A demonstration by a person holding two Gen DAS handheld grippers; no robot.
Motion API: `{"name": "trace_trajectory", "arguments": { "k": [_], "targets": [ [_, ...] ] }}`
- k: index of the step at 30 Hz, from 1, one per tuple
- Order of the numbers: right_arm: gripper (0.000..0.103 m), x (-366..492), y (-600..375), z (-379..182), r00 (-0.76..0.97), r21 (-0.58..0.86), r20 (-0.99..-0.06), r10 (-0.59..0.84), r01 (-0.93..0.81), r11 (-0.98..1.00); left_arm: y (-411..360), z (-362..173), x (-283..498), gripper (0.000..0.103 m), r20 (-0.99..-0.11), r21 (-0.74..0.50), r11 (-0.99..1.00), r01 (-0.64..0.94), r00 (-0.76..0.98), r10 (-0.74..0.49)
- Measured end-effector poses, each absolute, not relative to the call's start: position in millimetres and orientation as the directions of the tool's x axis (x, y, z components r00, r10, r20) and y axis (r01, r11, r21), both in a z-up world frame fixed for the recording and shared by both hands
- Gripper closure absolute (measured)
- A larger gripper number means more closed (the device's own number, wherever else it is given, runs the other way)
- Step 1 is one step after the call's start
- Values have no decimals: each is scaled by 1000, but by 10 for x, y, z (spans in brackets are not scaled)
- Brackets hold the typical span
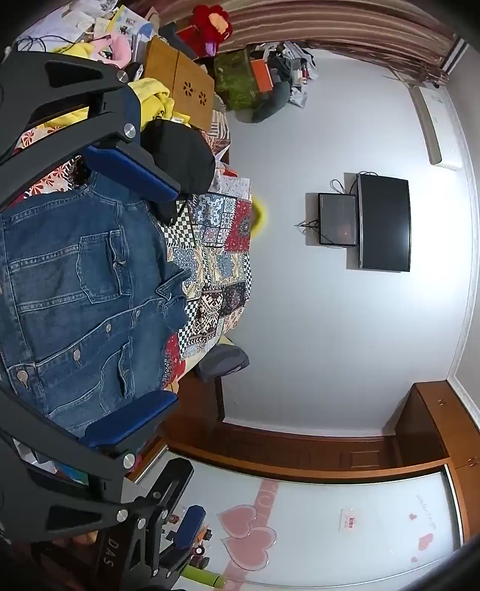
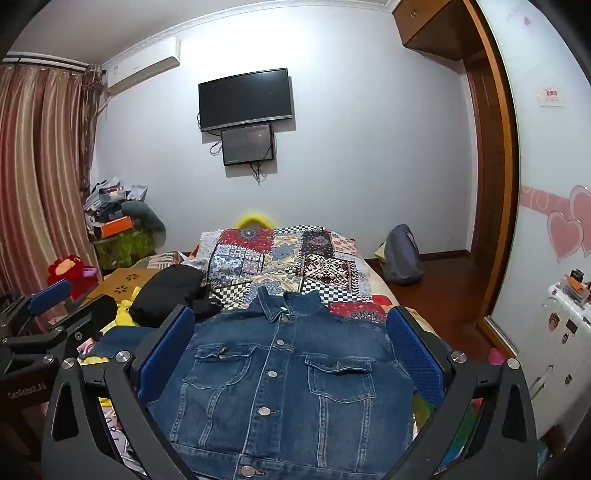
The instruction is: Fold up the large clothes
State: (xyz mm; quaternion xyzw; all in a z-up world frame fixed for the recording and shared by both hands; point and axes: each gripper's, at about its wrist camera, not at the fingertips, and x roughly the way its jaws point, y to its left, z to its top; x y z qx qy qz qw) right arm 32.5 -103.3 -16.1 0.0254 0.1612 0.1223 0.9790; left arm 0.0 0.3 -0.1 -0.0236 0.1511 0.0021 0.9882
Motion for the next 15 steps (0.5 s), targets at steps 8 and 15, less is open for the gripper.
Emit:
{"name": "trace_trajectory", "arguments": {
  "k": [8, 15],
  "targets": [
    [0, 324, -1041, -139, 915, 82, -317, 250, -236, 968, 14, 12, 51, 0, -309, -65, 998, -9, 951, -11],
    [0, 330, -1064, -145, 916, 76, -319, 245, -234, 969, 104, -30, 59, 0, -306, -80, 997, -20, 952, -5]
  ]
}}
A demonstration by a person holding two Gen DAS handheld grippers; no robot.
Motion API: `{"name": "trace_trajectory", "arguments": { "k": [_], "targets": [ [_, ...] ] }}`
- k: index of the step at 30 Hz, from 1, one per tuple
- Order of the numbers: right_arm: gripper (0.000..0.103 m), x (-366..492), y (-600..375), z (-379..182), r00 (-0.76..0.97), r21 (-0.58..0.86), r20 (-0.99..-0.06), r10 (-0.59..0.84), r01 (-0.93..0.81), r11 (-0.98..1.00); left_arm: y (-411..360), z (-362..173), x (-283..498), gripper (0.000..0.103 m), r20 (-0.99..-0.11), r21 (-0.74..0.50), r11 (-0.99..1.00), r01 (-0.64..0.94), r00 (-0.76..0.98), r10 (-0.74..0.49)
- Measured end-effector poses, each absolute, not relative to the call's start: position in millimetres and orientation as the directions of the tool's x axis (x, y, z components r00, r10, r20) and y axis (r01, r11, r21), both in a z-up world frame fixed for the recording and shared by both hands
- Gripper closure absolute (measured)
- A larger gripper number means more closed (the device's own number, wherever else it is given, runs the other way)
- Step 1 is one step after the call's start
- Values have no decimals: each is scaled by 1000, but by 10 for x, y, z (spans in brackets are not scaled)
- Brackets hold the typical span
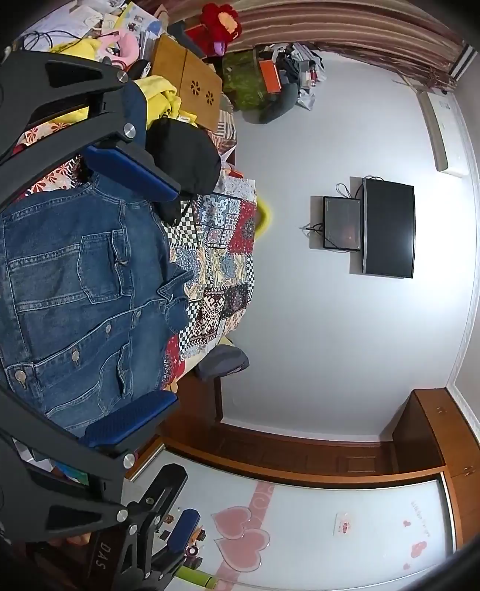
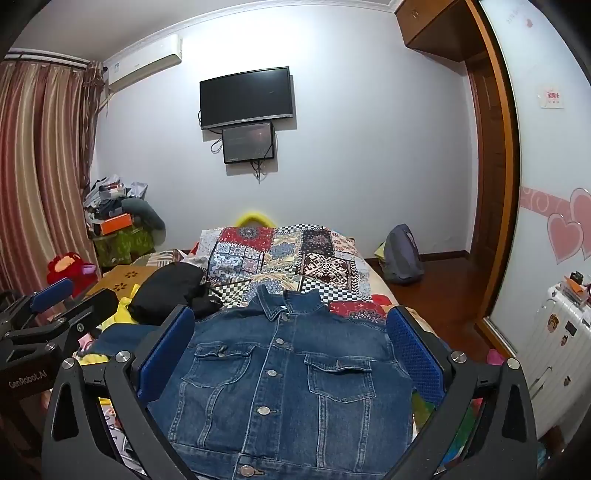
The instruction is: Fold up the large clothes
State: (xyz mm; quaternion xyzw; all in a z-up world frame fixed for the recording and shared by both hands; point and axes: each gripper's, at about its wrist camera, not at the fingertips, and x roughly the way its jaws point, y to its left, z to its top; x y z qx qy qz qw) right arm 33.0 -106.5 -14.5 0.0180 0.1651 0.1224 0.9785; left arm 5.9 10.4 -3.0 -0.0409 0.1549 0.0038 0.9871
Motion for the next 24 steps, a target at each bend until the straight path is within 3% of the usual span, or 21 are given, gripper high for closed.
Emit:
{"name": "trace_trajectory", "arguments": {
  "k": [24],
  "targets": [
    [0, 347, -1012, -227, 914, 66, -326, 243, -234, 970, 140, -42, 77, 0, -319, -88, 996, -15, 948, -14]
  ]
}}
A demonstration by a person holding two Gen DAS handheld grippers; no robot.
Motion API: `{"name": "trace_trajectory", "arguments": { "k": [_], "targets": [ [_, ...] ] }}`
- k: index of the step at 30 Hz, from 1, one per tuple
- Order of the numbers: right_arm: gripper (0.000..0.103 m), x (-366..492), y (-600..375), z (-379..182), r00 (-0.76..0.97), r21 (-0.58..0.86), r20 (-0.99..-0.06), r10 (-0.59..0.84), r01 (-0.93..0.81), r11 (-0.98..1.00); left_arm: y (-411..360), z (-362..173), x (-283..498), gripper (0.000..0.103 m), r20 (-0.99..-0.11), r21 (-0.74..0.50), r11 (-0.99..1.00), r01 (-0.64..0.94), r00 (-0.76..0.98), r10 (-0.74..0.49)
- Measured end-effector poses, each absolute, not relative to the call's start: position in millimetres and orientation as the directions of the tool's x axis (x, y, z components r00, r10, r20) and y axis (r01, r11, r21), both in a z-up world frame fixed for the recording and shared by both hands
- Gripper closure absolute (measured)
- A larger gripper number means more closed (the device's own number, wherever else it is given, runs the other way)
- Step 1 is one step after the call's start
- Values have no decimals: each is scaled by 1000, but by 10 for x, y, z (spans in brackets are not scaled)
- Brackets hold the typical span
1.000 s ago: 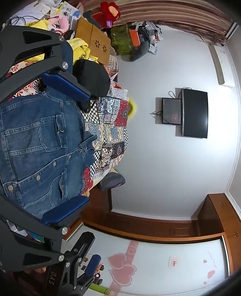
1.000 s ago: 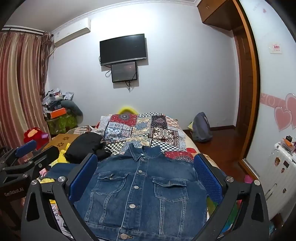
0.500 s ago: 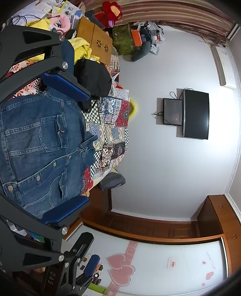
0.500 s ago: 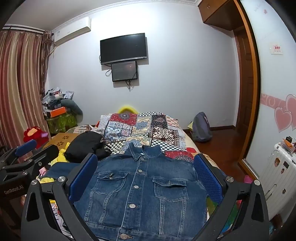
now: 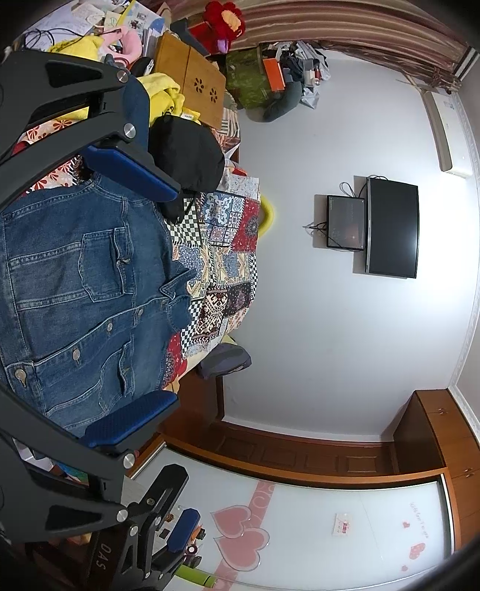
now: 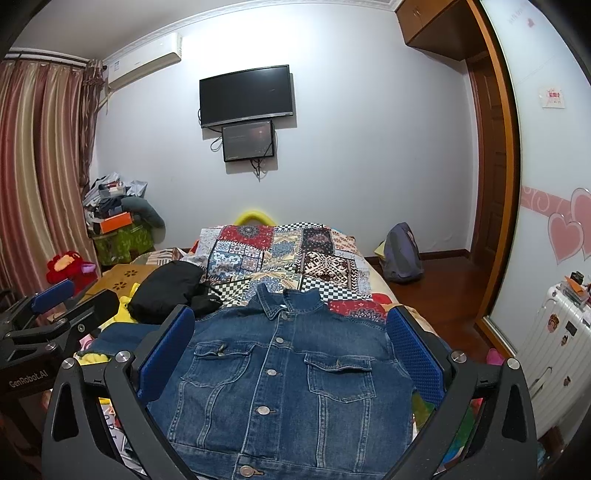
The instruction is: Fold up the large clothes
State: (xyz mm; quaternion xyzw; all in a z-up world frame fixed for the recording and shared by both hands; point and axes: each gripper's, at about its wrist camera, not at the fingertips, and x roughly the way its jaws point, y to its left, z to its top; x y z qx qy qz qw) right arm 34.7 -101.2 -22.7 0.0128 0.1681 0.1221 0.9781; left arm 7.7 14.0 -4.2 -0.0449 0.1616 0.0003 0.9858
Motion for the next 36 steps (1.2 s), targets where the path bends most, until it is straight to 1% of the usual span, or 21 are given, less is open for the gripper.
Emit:
{"name": "trace_trajectory", "arguments": {
  "k": [36],
  "targets": [
    [0, 389, -988, -196, 906, 71, -344, 247, -238, 969, 172, -50, 107, 0, -323, -99, 994, -45, 946, 10]
  ]
}}
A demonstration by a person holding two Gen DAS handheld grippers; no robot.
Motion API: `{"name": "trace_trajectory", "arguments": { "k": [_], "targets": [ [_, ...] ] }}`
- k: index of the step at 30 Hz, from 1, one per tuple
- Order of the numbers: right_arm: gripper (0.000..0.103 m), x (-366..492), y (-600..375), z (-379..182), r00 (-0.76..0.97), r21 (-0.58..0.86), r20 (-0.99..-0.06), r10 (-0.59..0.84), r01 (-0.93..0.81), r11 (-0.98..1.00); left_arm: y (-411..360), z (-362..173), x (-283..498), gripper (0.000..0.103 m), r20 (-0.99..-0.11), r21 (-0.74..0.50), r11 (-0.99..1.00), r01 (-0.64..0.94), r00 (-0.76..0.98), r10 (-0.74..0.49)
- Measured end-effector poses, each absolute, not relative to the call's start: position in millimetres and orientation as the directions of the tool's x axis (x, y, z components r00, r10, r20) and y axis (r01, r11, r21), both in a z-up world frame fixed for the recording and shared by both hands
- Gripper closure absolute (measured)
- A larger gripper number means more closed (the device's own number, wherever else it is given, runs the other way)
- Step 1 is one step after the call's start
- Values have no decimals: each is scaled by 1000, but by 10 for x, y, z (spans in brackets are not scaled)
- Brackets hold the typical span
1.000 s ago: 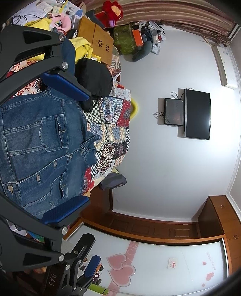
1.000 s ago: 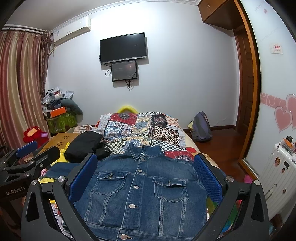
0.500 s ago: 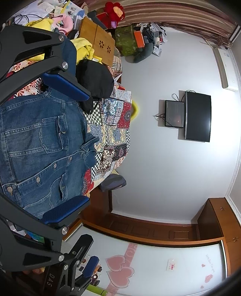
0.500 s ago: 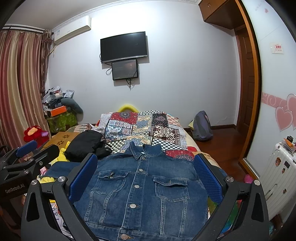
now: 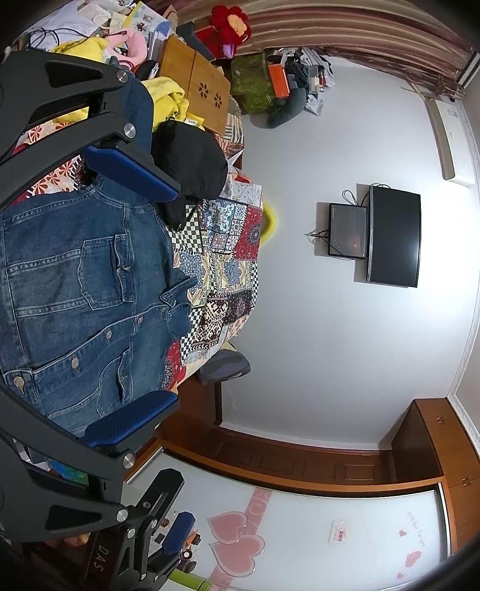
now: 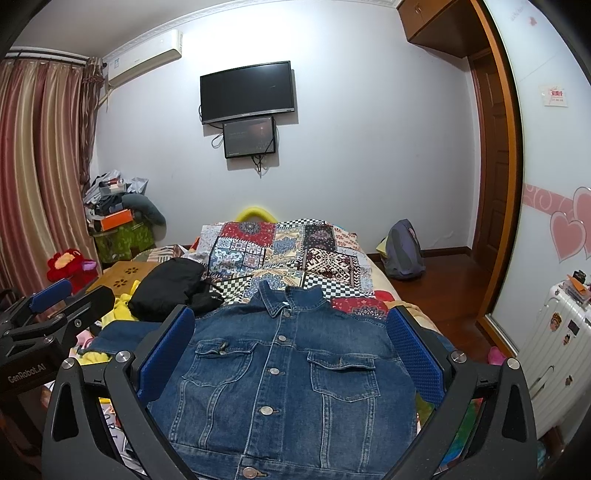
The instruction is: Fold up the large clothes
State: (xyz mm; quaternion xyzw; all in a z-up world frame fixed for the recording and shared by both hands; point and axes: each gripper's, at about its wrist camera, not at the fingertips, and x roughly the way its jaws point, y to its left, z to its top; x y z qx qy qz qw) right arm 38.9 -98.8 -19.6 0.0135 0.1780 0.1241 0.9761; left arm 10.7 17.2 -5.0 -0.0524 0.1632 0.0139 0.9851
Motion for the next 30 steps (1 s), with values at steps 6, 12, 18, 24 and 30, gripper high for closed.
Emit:
{"name": "trace_trajectory", "arguments": {
  "k": [6, 12, 18, 24, 30],
  "targets": [
    [0, 425, -962, -198, 904, 68, -350, 246, -238, 969, 214, -65, 138, 0, -329, -102, 993, -52, 944, 16],
    [0, 523, -927, -214, 898, 68, -363, 249, -241, 968, 305, -93, 234, 0, -341, -103, 993, -65, 940, 26],
    [0, 721, -863, -242, 891, 61, -380, 248, -244, 968, 478, -106, 405, 0, -348, -93, 991, -92, 936, 55],
    [0, 991, -806, -308, 880, 59, -404, 250, -248, 967, 845, -164, 637, 0, -369, -83, 977, -195, 917, 152],
    [0, 1308, -716, -397, 869, 53, -430, 245, -247, 968, 1411, -382, 983, 0, -460, -72, 957, -280, 861, 218]
  ]
}}
